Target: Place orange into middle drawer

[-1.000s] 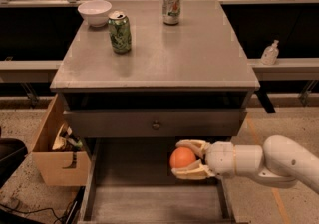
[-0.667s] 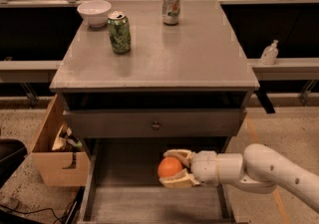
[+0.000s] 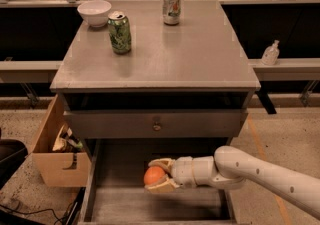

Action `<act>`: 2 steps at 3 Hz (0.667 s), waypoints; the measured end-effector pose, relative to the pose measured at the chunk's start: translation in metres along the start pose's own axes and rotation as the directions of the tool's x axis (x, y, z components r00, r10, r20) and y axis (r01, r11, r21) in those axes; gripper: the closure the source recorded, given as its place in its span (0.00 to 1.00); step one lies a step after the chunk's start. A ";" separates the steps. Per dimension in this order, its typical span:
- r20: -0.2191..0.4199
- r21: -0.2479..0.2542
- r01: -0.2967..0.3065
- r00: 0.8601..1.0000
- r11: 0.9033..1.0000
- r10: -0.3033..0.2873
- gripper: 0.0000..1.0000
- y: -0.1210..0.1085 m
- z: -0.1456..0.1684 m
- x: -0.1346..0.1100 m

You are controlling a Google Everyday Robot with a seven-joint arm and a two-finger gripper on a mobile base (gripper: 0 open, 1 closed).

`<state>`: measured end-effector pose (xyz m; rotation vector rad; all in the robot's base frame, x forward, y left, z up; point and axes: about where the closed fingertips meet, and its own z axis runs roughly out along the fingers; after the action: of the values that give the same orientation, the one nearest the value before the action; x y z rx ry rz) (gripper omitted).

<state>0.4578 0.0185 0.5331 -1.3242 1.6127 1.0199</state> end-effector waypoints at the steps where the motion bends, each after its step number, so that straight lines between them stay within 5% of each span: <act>1: -0.052 -0.041 -0.033 0.998 0.999 0.031 1.00 -0.006 0.032 0.030; 2: -0.090 -0.061 -0.064 0.994 0.996 0.059 1.00 -0.008 0.049 0.056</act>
Offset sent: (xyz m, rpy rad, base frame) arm 0.0052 0.0308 -0.1080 -0.1127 0.1376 0.0560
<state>0.4622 0.0440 0.4628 -1.3867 1.7080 1.0715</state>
